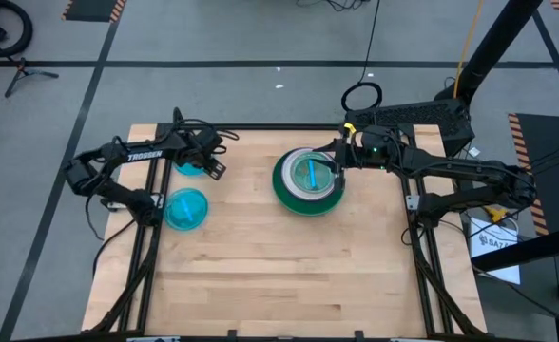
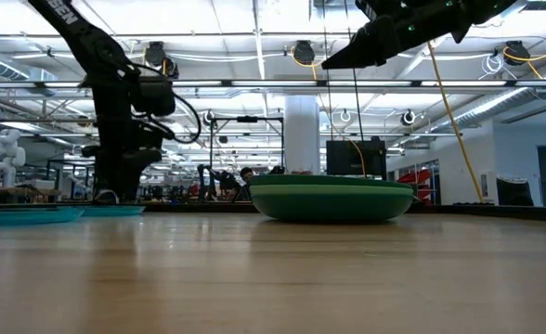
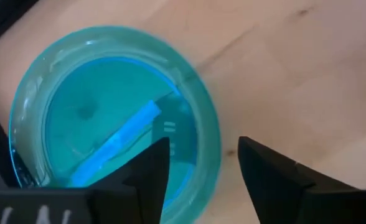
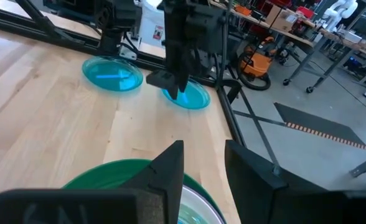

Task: Stack plastic plates
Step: Stack the top blue plate on the right blue plate

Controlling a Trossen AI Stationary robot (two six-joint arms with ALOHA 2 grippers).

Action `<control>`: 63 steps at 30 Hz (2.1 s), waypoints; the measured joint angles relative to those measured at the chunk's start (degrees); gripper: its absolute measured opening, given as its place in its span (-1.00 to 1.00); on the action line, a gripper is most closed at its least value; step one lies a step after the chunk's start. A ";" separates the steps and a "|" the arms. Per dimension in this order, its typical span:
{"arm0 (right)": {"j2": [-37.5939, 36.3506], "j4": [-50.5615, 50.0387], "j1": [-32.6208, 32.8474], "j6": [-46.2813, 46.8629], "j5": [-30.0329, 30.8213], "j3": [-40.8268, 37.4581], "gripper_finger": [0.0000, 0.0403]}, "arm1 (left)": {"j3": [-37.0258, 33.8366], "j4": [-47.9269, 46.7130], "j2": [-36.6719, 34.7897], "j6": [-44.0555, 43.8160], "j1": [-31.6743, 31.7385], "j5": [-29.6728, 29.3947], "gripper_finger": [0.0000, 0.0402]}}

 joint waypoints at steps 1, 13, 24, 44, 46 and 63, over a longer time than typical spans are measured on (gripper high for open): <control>0.00 0.00 0.00 0.06 0.00 0.00 -0.45 | 0.00 0.25 0.90 -0.33 0.00 -0.47 -0.01; 0.00 0.00 0.00 0.11 0.00 0.00 -0.45 | 0.00 4.53 7.21 -0.30 -0.05 -0.91 0.01; 0.00 0.00 0.00 0.10 0.02 0.00 -0.45 | 0.15 6.94 8.86 1.69 0.00 -2.35 -0.07; 0.00 -0.02 0.02 0.13 0.02 0.00 -0.45 | 0.08 8.46 9.18 1.32 -2.15 -4.63 -0.80; 0.00 -0.01 0.02 0.13 0.02 0.00 -0.45 | 0.15 8.48 9.18 1.31 -2.16 -4.65 -0.84; 0.00 0.00 0.02 0.13 0.02 0.02 -0.45 | 0.17 8.35 4.20 3.75 -7.29 -4.08 -0.96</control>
